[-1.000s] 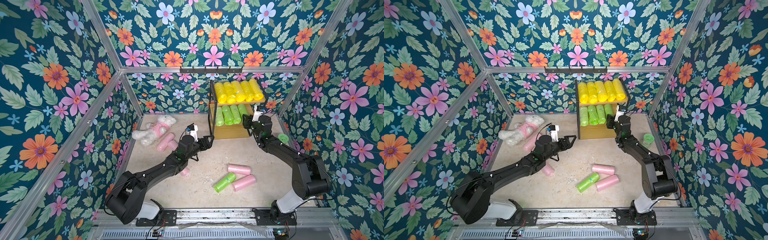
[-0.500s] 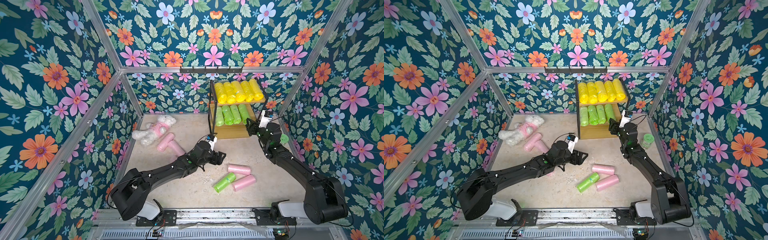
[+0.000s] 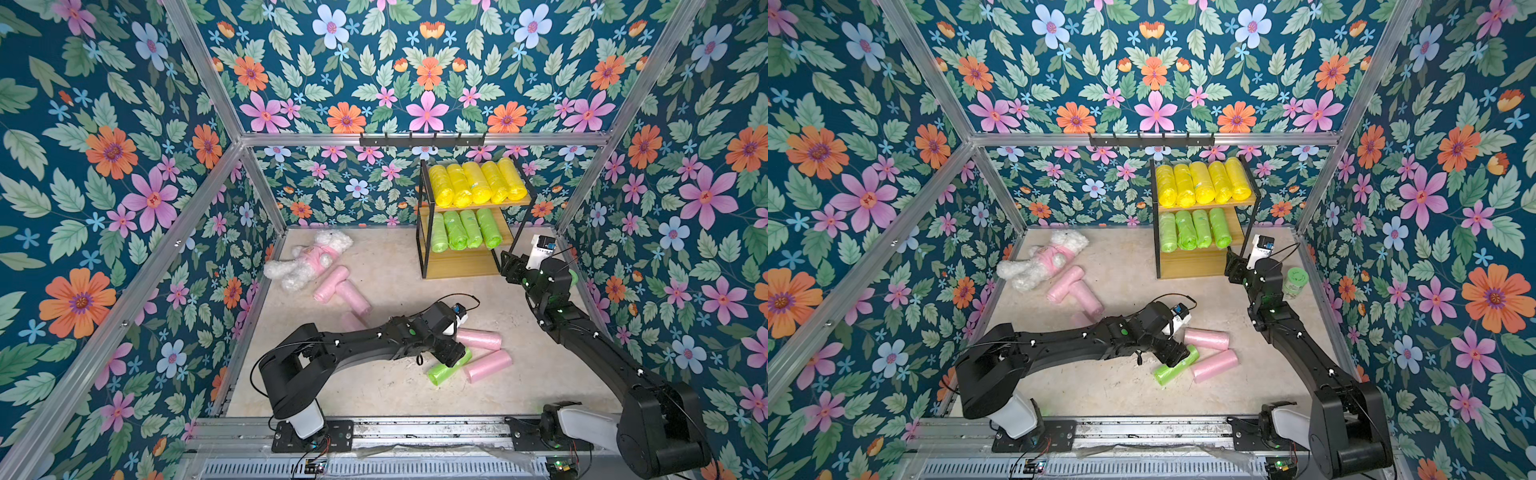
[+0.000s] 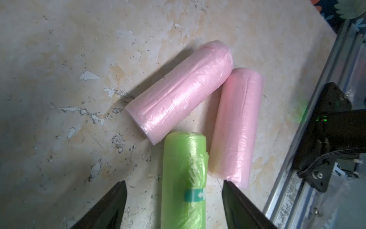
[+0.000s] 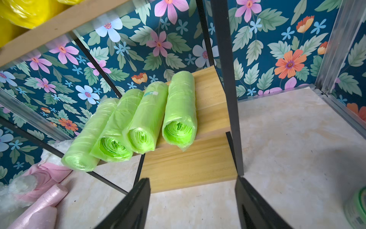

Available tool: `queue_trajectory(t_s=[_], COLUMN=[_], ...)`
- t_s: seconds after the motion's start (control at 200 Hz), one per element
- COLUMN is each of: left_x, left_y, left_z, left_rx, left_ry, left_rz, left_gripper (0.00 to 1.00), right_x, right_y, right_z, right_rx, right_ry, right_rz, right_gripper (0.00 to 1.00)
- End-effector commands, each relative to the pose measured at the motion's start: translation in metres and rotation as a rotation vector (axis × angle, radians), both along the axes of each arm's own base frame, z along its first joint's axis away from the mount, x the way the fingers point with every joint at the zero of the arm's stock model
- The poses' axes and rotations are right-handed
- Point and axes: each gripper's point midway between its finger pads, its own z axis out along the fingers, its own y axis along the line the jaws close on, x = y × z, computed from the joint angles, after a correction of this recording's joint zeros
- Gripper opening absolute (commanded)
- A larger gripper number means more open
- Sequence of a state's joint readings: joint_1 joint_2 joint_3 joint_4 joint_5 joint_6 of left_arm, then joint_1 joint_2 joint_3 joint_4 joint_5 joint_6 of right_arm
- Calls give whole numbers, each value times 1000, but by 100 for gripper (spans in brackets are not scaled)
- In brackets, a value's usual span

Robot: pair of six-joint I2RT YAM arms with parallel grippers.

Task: Sort the rolls of trash bags by color and place them on the shelf
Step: Pick up the roll of trash bags from the center of the board.

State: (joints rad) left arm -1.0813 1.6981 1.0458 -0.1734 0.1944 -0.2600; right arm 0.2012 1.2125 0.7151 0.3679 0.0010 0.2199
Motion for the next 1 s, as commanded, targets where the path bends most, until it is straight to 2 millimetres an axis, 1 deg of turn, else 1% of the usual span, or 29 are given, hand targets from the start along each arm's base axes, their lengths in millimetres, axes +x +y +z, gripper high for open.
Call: queue_trajectory(t_s=[0.0,0.185,0.225,0.32,0.385,0.46,0.525,0.58,0.635,0.68,0.73,0.805,0.995], left_x=[-7,-16,-15,-8,-1,5,15,27,41,53,63,70,79], left_y=[0,-8,-9,-6,0,10,25,42,63,78,90,96,95], left_z=[-12,-26,-28,-34,-36,-35,-34,-33,-33,-33,-34,-37,-41], left_rx=[68,80,88,126,153,164,175,188,205,215,214,217,245], left_ry=[19,74,74,59,35,21,14,6,-7,-15,-17,-10,-3], left_rz=[-40,-82,-78,-51,-19,13,57,116,186,246,289,311,364], left_gripper=[76,68,66,59,53,50,48,48,48,52,55,60,75], right_x=[0,-1,-1,0,0,0,0,0,0,0,0,0,-3], right_y=[-1,-3,-3,-3,-2,-2,-2,-1,-1,-1,0,1,2], right_z=[0,-5,-6,-9,-12,-13,-14,-14,-14,-14,-14,-15,-18], right_rx=[9,7,9,14,18,18,19,20,22,26,33,43,55], right_ry=[-3,6,6,13,21,24,27,26,26,24,21,24,30], right_rz=[-6,-9,-9,-9,-5,-3,-2,0,0,2,4,7,15], right_gripper=[72,72,72,72,72,72,72,72,72,72,72,72,72])
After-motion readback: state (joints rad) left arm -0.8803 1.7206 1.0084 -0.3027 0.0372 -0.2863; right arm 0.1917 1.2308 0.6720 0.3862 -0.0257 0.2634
